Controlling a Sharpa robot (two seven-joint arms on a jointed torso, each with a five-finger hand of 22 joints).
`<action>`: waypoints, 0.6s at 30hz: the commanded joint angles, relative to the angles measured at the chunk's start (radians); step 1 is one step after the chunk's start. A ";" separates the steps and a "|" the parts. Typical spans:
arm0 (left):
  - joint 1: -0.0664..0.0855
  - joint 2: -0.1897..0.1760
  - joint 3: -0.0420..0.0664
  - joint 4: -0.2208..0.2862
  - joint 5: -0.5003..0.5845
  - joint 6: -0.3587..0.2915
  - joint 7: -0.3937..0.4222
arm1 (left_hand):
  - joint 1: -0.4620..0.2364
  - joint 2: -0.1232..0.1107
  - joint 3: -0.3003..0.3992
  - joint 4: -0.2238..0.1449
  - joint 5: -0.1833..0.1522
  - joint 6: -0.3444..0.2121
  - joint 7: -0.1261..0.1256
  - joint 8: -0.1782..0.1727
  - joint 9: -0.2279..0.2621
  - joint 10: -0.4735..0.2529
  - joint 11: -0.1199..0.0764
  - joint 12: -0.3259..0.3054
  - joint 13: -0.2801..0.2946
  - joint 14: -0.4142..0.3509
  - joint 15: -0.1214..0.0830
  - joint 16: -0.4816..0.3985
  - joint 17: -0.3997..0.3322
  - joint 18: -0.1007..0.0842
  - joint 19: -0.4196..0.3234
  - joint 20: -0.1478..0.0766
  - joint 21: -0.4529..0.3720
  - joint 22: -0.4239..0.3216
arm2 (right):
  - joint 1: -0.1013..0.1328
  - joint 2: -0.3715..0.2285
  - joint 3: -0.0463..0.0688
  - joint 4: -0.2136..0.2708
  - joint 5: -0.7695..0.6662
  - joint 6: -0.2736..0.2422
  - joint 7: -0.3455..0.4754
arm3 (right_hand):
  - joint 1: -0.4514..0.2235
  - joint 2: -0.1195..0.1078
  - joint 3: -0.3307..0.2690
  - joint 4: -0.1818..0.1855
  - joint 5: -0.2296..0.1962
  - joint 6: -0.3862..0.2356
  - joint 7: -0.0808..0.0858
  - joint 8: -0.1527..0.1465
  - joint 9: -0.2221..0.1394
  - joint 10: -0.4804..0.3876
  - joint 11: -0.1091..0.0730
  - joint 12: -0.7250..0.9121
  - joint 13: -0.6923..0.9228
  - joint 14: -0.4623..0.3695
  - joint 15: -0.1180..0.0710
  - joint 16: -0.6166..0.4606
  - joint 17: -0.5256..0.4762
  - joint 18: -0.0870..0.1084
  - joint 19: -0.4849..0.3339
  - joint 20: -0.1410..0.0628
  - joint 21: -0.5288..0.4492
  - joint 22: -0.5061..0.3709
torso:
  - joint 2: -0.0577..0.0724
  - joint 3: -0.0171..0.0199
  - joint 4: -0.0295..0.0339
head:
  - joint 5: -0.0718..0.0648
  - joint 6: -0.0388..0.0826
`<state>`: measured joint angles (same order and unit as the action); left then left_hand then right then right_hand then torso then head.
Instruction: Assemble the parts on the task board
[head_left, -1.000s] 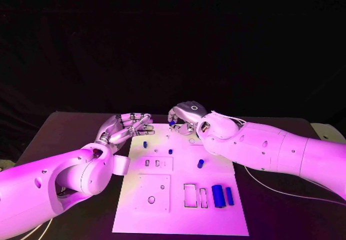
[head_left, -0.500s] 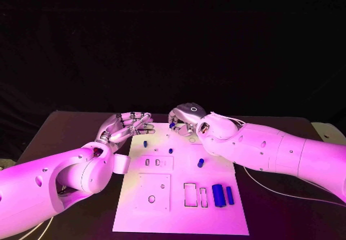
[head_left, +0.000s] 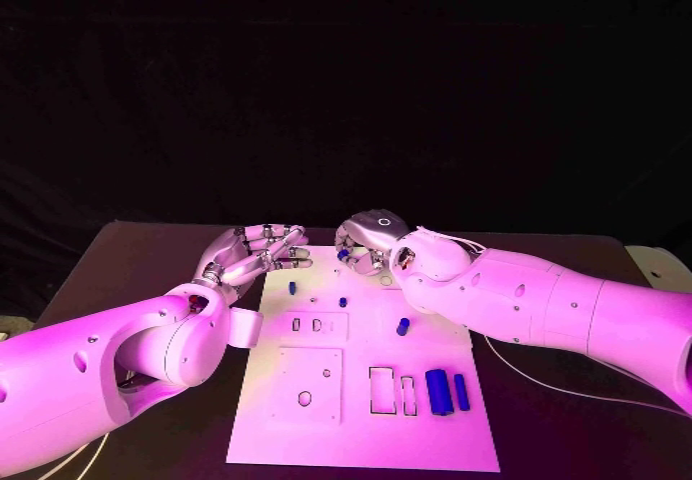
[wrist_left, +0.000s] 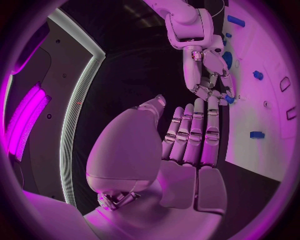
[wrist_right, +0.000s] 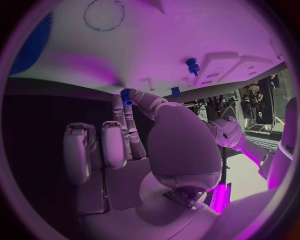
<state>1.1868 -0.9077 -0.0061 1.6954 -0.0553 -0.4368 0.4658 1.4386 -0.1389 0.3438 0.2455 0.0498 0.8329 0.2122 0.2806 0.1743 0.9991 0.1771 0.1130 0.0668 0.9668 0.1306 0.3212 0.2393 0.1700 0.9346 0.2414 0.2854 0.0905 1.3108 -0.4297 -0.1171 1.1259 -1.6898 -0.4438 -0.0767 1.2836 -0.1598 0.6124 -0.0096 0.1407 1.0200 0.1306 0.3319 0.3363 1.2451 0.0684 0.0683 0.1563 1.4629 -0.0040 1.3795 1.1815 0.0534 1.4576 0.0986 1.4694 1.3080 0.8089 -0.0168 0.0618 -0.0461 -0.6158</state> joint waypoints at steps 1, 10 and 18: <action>0.002 0.002 0.001 0.001 0.002 0.017 0.006 | -0.006 -0.002 0.006 0.000 0.003 -0.006 0.013 -0.003 -0.002 -0.003 0.001 -0.002 -0.001 0.003 0.003 -0.002 0.001 0.014 0.007 0.002 -0.002 -0.001 | -0.002 0.006 -0.001 -0.007 -0.005 0.021 0.000 | -0.014 0.000 0.003 0.005 0.001 -0.005 0.003 0.001 0.022 -0.002 0.002 -0.003 0.001 0.039 -0.003 0.005 -0.001 -0.013 0.001 0.001 -0.001 0.088 | 0.000 -0.0014 0.0002 | 0.000 0.000; 0.003 0.002 0.001 0.001 0.002 0.017 0.006 | -0.006 -0.002 0.006 0.000 0.003 -0.006 0.013 -0.003 -0.002 -0.003 0.001 -0.002 -0.001 0.003 0.003 -0.002 0.001 0.014 0.007 0.002 -0.002 -0.001 | -0.002 0.018 -0.001 -0.029 0.001 0.013 0.003 | -0.049 -0.046 0.008 0.020 -0.008 -0.117 0.056 -0.063 0.021 -0.162 0.052 -0.008 -0.035 0.009 0.039 -0.043 -0.099 0.014 -0.080 0.037 -0.076 -0.023 | 0.001 0.0000 -0.0007 | 0.001 0.001; 0.004 -0.002 0.001 -0.001 0.002 0.018 0.005 | -0.006 -0.002 0.006 0.000 0.003 -0.006 0.013 -0.003 -0.002 -0.003 0.001 -0.002 -0.001 0.003 0.003 -0.002 0.001 0.014 0.007 0.002 -0.002 -0.001 | -0.002 -0.026 -0.001 0.025 -0.007 -0.027 -0.004 | -0.051 -0.067 -0.024 0.017 0.004 -0.159 0.056 -0.098 0.016 -0.218 0.058 -0.005 -0.047 -0.001 0.044 -0.063 -0.136 0.025 -0.109 0.046 -0.113 -0.069 | 0.000 0.0016 -0.0024 | 0.003 0.002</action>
<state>1.1890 -0.9098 -0.0061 1.6934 -0.0551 -0.4363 0.4654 1.4386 -0.1389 0.3438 0.2455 0.0498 0.8329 0.2122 0.2806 0.1743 0.9991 0.1770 0.1130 0.0668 0.9668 0.1306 0.3212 0.2392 0.1701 0.9346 0.2414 0.2854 0.0906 1.3088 -0.4452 -0.1182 1.1380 -1.6863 -0.4476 -0.0767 1.2322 -0.2216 0.5942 0.0083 0.1388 0.8658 0.1879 0.2376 0.3522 1.0342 0.1286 0.0633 0.1101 1.4629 0.0357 1.3211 1.0462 0.0695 1.3516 0.1433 1.3592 1.2396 0.8095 -0.0160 0.0605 -0.0436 -0.6136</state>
